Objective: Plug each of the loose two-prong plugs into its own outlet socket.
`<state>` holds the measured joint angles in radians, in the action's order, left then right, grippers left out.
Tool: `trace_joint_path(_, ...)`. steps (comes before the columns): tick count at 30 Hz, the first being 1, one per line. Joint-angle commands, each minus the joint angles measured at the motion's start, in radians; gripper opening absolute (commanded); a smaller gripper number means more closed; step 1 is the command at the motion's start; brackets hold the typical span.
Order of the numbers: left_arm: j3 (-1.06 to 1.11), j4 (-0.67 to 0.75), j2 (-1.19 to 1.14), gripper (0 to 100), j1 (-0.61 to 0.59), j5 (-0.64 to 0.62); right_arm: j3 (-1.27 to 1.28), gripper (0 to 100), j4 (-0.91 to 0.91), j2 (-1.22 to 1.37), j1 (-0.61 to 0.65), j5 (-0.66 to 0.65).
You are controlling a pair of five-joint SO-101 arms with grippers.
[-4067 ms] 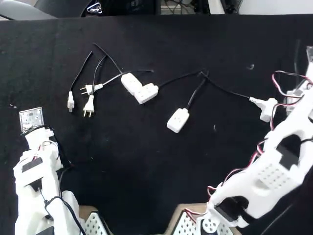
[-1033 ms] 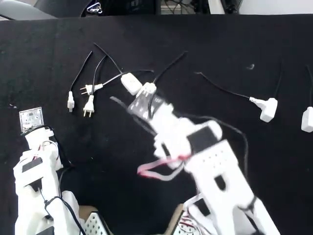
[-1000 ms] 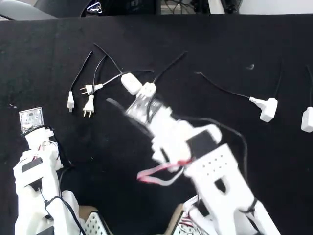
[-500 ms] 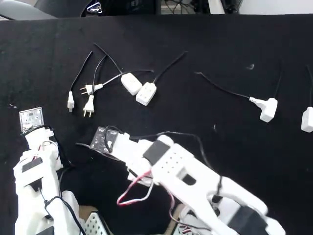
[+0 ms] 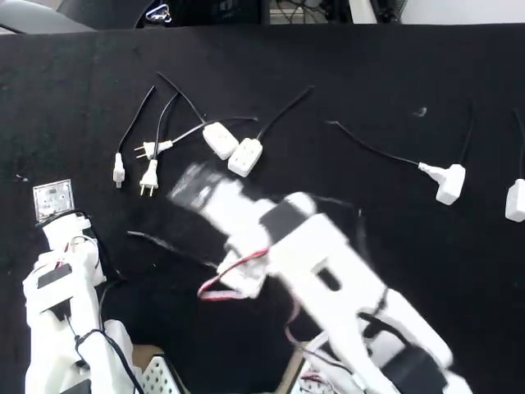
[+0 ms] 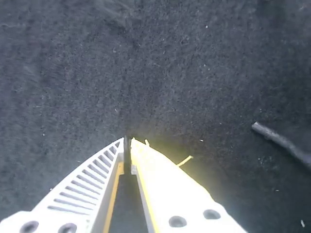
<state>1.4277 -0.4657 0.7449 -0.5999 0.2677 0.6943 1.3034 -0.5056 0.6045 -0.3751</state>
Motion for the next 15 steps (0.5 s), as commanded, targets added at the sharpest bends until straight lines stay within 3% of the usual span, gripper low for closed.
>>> trace_joint_path(1, -0.108, -0.14, 0.014, 7, 0.028, 0.0, -0.039, 28.9, 0.008, -0.114, -0.242, 0.012)
trace_joint_path(5, -0.367, -0.456, 0.014, 17, 0.031, 0.0, 0.077, 28.9, -0.1, -0.142, -0.471, 0.043)
trace_joint_path(9, -0.671, -0.796, 0.008, 18, 0.11, 0.018, 0.251, 28.9, -0.287, -0.127, -0.6, 0.176)
trace_joint_path(12, -0.788, -1.022, 0.0, 18, 0.315, 0.207, 0.338, 28.9, -0.353, -0.117, -0.655, 0.25)
trace_joint_path(15, -0.734, -1.077, 0.0, 18, 0.57, 0.348, 0.351, 28.9, -0.356, -0.116, -0.718, 0.261)
